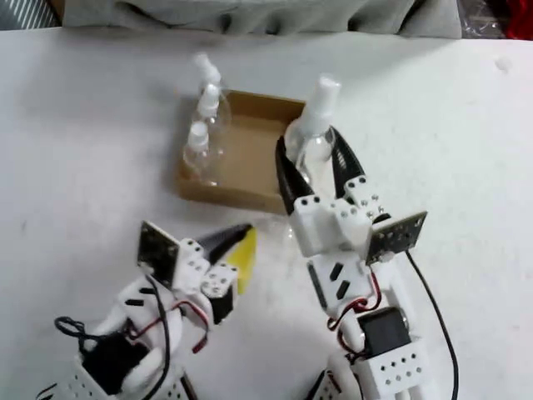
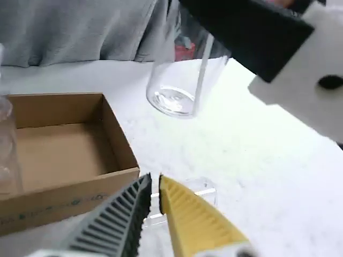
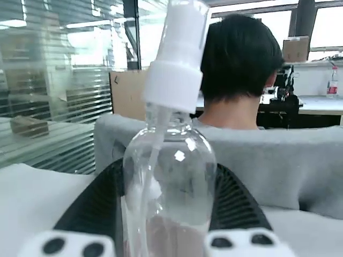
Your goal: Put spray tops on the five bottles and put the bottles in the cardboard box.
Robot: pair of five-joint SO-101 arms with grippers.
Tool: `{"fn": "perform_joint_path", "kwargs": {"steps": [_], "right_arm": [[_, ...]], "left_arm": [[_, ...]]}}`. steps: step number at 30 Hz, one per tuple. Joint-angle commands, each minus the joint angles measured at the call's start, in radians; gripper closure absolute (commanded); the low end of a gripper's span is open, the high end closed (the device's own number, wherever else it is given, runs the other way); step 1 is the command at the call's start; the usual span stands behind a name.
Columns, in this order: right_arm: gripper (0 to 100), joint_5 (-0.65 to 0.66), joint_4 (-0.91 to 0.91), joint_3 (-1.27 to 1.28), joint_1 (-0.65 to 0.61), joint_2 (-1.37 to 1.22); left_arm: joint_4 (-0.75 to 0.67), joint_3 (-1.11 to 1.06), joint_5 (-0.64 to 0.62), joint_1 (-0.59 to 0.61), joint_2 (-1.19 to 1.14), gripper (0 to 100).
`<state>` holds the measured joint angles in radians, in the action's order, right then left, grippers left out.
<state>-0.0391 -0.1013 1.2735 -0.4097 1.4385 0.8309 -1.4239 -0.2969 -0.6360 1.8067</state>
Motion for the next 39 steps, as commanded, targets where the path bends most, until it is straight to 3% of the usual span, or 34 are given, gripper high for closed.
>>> {"fn": "perform_joint_path", "kwargs": {"steps": [1,6,10,15,30,33,39], "right_arm": [[98.4,-0.052,-0.004,-0.094,-0.068,-0.085],[98.4,-0.084,0.059,-0.144,-0.151,-0.254],[98.4,-0.084,0.133,-0.147,-0.206,-0.338],[98.4,-0.084,0.025,-0.147,-0.272,-0.308],[98.4,-0.077,-0.392,-0.146,-0.311,0.051],[98.4,-0.075,-0.375,-0.144,-0.303,0.051],[98.4,-0.075,-0.216,-0.141,-0.139,-0.051]], "left_arm": [[-0.112,-0.037,0.009,-0.041,0.025,98],[-0.244,-0.126,0.011,-0.039,0.025,98],[-0.342,-0.198,0.086,-0.041,0.025,98],[-0.430,-0.252,0.109,-0.033,0.025,98],[-0.437,-0.258,0.109,0.012,0.025,98],[-0.433,-0.259,0.109,0.012,0.025,98],[-0.381,-0.269,0.109,0.010,0.025,98]]}}
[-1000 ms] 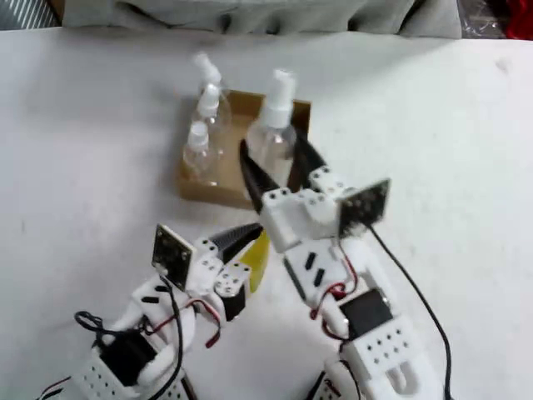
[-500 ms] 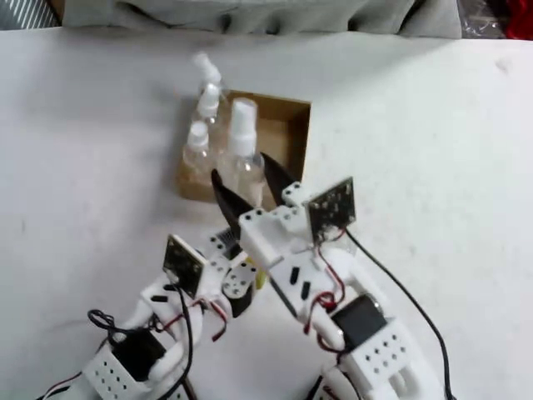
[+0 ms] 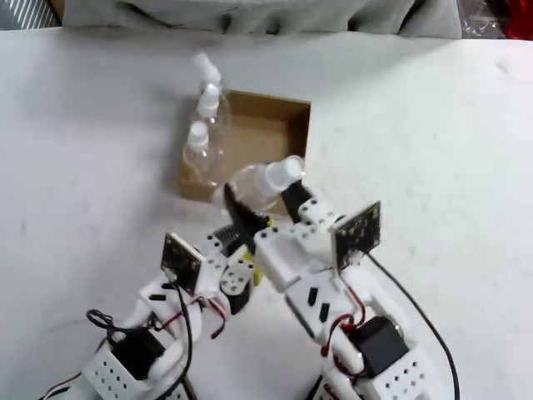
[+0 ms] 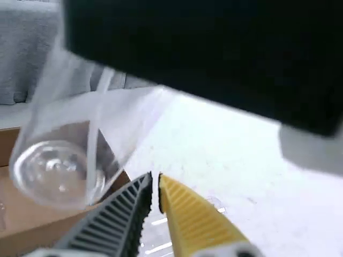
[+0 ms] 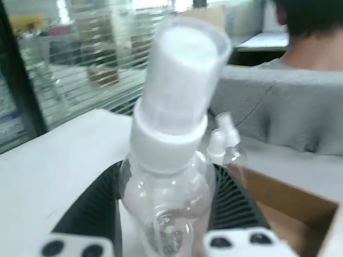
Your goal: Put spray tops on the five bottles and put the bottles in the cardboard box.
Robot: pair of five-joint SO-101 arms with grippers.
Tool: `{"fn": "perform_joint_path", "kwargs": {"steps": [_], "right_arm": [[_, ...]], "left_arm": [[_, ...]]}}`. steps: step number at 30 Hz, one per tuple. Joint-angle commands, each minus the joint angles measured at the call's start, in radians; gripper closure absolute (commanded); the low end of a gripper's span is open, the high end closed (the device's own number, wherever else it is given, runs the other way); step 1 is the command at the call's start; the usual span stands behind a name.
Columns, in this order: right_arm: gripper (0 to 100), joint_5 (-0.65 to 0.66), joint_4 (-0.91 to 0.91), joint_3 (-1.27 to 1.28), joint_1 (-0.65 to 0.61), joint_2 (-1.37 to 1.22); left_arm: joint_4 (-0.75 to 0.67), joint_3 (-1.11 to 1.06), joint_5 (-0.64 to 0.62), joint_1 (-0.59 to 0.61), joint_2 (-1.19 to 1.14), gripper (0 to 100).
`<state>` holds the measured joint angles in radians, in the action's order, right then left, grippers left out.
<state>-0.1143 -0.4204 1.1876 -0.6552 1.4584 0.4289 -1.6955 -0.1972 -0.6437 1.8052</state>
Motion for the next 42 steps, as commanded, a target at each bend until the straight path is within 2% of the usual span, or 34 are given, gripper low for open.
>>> {"fn": "perform_joint_path", "kwargs": {"steps": [1,4,6,13,17,27,42], "right_arm": [[98.4,0.000,0.133,-0.055,0.136,-0.102],[98.4,0.000,0.239,-0.055,0.199,-0.217],[98.4,0.000,0.321,-0.055,0.225,-0.303],[98.4,0.000,0.515,-0.106,0.303,-0.599],[98.4,0.000,0.529,-0.207,0.328,-0.763],[98.4,0.000,0.529,-0.494,0.334,-1.145],[98.4,0.002,0.529,-0.761,0.361,-1.550]], "left_arm": [[0.037,0.003,0.009,0.021,0.027,98],[0.089,0.005,0.009,0.053,0.027,98],[0.129,0.005,0.023,0.120,0.027,98],[0.278,0.003,0.252,0.516,0.027,98],[0.354,0.003,0.290,0.667,0.027,98],[0.371,0.003,0.293,0.696,0.027,98],[0.373,0.003,0.293,0.696,0.027,98]]}}
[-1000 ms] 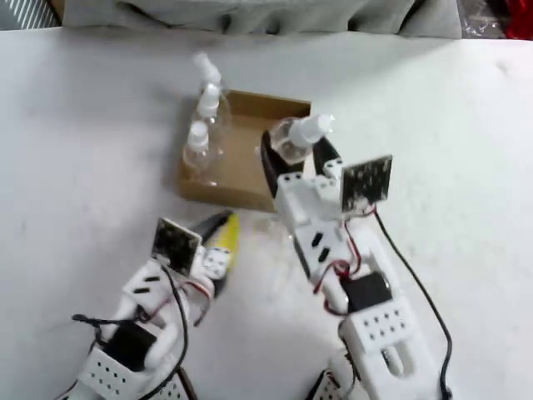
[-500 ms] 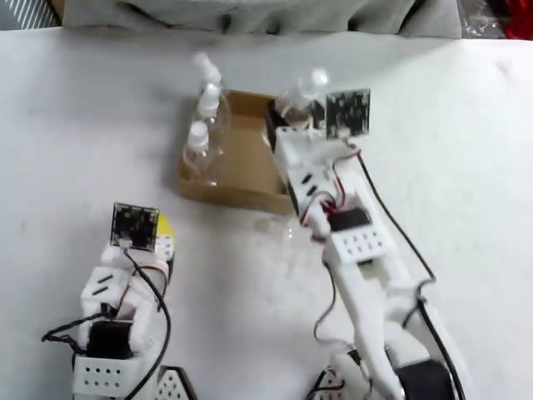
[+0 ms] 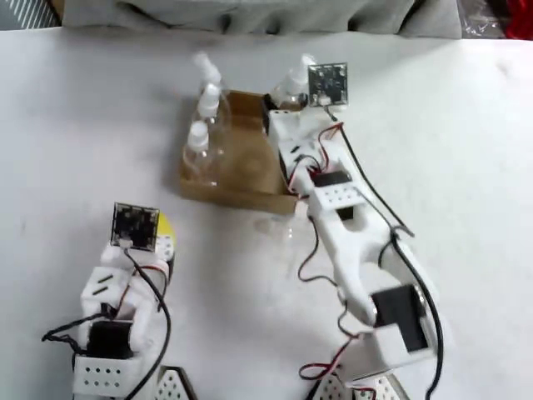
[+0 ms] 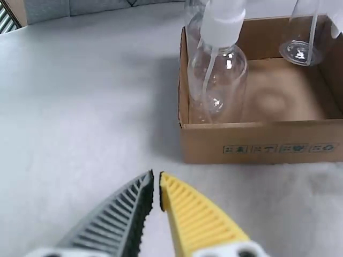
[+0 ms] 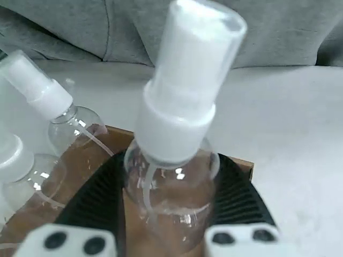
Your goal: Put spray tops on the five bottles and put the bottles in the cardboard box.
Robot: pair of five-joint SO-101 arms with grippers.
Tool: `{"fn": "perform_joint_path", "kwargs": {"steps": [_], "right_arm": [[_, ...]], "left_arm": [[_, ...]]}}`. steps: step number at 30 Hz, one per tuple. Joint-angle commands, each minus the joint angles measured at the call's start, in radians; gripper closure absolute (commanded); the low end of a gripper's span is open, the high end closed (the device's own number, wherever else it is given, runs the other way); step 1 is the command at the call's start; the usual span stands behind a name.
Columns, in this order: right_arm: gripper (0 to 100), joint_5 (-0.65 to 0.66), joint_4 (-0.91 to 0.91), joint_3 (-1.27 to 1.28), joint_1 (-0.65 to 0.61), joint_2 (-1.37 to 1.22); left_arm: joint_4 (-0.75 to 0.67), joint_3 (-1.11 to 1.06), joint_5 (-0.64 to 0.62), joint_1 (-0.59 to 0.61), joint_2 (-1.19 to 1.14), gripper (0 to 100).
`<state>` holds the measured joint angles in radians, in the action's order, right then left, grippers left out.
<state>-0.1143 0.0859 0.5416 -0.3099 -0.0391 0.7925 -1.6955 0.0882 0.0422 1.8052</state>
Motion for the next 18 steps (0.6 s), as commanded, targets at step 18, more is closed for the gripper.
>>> {"fn": "perform_joint_path", "kwargs": {"steps": [18], "right_arm": [[98.4,0.143,0.081,-0.252,0.050,-0.278]], "left_arm": [[0.009,0.003,0.008,0.010,0.027,98]]}}
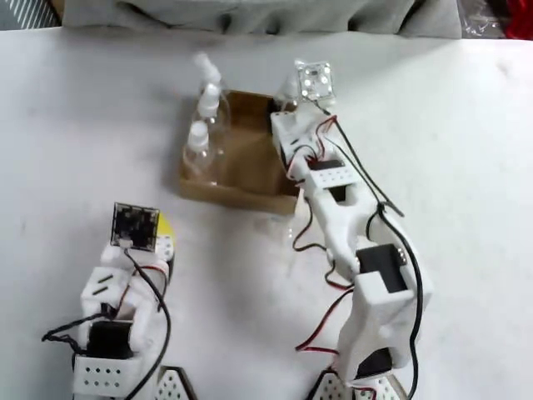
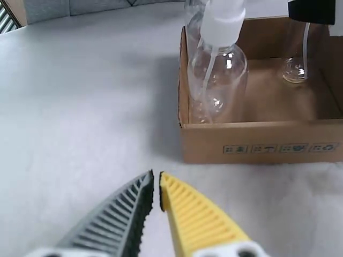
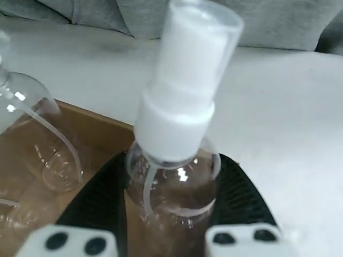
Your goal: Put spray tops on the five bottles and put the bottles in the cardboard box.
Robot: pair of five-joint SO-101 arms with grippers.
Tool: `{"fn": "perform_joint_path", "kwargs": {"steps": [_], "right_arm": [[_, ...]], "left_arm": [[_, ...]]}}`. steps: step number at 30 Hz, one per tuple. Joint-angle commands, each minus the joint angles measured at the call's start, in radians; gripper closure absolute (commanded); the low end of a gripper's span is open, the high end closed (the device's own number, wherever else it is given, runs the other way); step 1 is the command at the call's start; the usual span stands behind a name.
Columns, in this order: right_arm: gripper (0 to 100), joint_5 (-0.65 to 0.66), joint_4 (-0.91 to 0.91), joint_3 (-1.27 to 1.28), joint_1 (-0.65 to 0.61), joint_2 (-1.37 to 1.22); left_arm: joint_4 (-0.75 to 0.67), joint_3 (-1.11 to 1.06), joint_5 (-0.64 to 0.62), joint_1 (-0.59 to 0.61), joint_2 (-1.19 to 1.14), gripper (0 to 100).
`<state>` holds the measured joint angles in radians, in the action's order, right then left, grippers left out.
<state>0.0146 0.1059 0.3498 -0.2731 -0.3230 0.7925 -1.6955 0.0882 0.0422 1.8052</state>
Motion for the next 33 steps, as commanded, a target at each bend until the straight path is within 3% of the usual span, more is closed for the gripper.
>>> {"fn": "perform_joint_path", "kwargs": {"steps": [1,27,33], "right_arm": [[98.4,0.015,0.073,-0.060,0.015,-0.002],[98.3,0.020,0.110,-0.063,0.019,-0.073],[87.4,0.020,0.111,-0.063,0.019,-0.079]], "left_arm": [[0.009,0.003,0.008,0.010,0.027,98],[0.026,0.003,0.009,0.010,0.027,98],[0.026,0.003,0.009,0.010,0.027,98]]}}
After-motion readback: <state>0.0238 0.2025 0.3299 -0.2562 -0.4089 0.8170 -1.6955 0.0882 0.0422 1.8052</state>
